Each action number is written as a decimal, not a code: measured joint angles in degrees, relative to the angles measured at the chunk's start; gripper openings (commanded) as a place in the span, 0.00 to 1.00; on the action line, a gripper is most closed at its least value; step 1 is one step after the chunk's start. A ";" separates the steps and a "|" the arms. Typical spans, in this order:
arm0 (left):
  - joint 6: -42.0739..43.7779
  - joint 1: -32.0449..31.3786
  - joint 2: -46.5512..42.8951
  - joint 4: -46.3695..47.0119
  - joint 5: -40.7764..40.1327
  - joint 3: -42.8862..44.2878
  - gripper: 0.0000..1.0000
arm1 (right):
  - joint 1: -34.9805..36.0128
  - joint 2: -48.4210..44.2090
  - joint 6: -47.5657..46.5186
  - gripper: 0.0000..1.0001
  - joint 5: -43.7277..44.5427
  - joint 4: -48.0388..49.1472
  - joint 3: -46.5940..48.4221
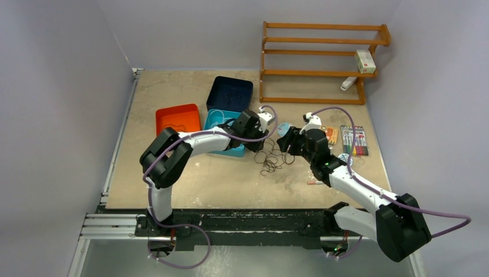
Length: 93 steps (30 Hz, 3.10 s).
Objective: Untangle the cables
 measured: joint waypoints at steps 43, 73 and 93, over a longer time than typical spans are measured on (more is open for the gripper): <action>-5.49 -2.45 -9.84 -7.15 0.59 7.28 0.00 | 0.00 18.16 -4.09 0.64 -4.57 29.79 -1.46; -4.33 -2.69 -28.48 -21.51 -4.63 29.16 0.00 | 0.00 22.64 -0.20 0.42 -3.65 38.42 -4.79; -0.50 -2.69 -27.28 -26.32 -13.79 44.09 0.00 | 0.00 24.92 6.71 0.29 0.46 39.91 -7.96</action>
